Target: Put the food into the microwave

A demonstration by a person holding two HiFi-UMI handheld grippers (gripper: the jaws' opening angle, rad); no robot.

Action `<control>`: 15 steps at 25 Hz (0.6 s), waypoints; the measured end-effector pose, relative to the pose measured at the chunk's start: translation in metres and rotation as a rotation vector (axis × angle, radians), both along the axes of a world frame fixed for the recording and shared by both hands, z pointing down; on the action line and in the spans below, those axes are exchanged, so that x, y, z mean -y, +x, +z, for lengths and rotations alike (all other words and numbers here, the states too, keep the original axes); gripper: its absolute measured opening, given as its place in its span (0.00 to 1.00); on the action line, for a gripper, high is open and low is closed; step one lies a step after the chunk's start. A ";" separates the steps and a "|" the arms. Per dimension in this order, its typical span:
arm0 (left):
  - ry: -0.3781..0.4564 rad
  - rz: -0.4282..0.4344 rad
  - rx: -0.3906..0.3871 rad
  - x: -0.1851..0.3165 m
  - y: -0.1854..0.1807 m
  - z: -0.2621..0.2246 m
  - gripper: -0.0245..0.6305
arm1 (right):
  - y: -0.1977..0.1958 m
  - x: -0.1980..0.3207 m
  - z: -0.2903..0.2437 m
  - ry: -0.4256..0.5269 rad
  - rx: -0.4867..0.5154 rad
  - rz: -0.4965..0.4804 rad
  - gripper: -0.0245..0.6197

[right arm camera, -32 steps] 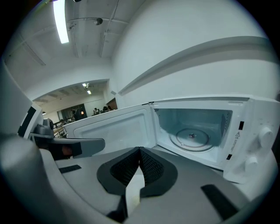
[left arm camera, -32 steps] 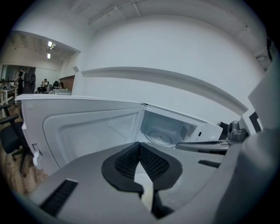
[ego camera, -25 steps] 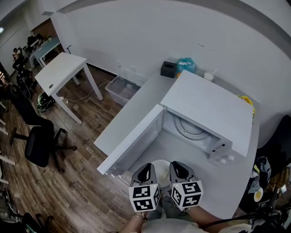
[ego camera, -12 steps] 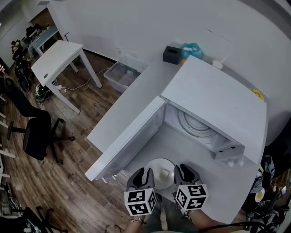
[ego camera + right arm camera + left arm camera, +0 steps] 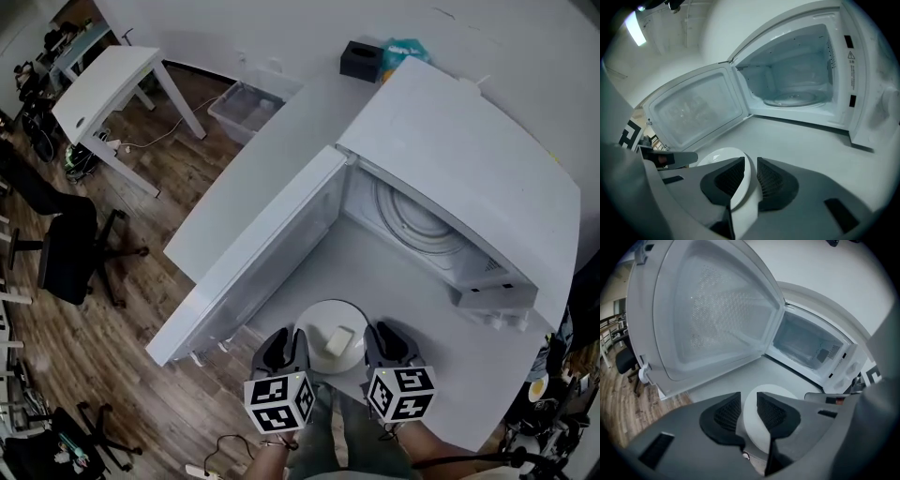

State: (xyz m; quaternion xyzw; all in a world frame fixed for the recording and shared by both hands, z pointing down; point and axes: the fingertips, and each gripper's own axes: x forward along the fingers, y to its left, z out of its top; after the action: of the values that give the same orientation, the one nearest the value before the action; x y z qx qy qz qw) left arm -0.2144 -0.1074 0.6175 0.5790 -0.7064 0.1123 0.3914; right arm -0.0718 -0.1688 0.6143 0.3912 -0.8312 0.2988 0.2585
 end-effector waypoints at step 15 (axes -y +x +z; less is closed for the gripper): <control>-0.031 -0.041 -0.049 -0.015 0.007 0.024 0.19 | 0.001 -0.010 0.018 -0.033 -0.031 -0.016 0.15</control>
State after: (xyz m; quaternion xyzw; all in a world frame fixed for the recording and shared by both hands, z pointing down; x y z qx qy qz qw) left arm -0.2076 -0.0923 0.6415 0.5609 -0.7064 0.1009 0.4197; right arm -0.0711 -0.1591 0.6318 0.3850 -0.8251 0.3041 0.2800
